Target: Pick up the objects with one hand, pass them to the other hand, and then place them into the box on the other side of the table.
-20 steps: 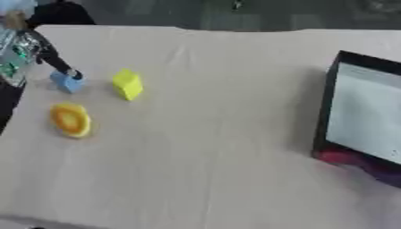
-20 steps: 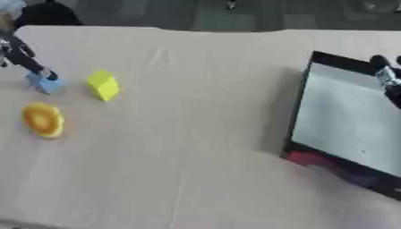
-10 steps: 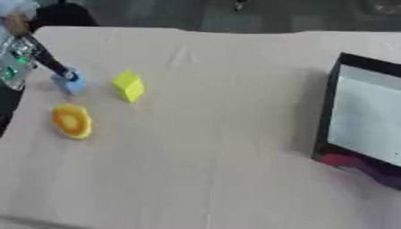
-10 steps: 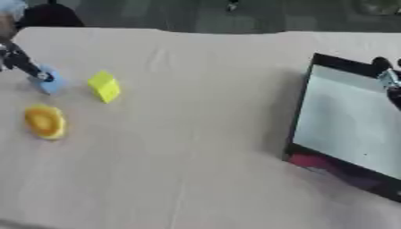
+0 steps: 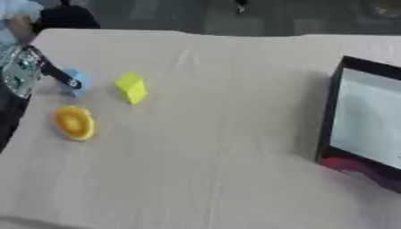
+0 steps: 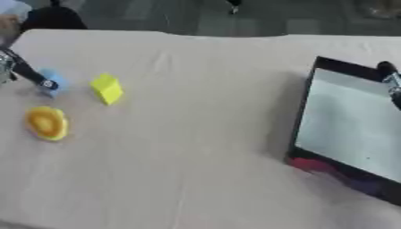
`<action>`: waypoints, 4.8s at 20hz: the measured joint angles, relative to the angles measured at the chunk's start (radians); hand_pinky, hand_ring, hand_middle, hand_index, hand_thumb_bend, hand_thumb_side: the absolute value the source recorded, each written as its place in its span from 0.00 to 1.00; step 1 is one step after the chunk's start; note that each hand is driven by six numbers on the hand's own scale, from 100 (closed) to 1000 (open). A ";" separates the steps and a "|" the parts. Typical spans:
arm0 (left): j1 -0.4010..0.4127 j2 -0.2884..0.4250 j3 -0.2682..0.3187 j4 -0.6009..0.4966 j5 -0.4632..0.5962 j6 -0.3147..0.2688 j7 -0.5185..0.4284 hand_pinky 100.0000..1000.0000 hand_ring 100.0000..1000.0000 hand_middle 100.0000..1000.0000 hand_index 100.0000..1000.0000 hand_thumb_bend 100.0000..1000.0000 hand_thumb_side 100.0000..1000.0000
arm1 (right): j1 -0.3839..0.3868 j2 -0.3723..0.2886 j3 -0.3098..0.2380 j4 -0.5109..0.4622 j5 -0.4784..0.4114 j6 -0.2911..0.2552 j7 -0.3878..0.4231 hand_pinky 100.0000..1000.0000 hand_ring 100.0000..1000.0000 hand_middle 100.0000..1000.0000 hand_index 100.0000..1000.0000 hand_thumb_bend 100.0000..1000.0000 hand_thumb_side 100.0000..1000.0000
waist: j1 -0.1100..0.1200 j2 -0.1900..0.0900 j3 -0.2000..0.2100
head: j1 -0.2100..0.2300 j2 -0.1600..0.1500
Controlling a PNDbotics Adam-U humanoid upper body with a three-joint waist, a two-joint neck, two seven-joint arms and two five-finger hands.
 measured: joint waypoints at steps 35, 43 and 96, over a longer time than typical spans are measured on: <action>0.016 -0.009 0.019 0.013 0.054 0.027 0.043 0.89 0.85 0.76 0.60 0.33 0.05 | 0.001 0.010 0.000 0.002 0.008 0.003 0.004 0.94 1.00 0.94 0.95 0.30 0.40 | -0.004 0.015 -0.005 | 0.015 -0.014; 0.016 -0.012 0.019 0.012 0.047 0.022 0.032 0.87 0.83 0.73 0.50 0.22 0.01 | 0.001 0.010 0.000 0.003 0.008 0.003 0.005 0.94 1.00 0.94 0.95 0.30 0.40 | -0.004 0.015 -0.003 | 0.016 -0.014; 0.379 -0.075 -0.155 -1.023 0.385 -0.319 0.361 0.65 0.62 0.59 0.43 0.00 0.00 | -0.509 -0.122 0.267 -0.158 0.229 0.114 0.427 0.92 1.00 0.93 0.93 0.41 0.33 | -0.054 0.014 0.002 | -0.039 -0.022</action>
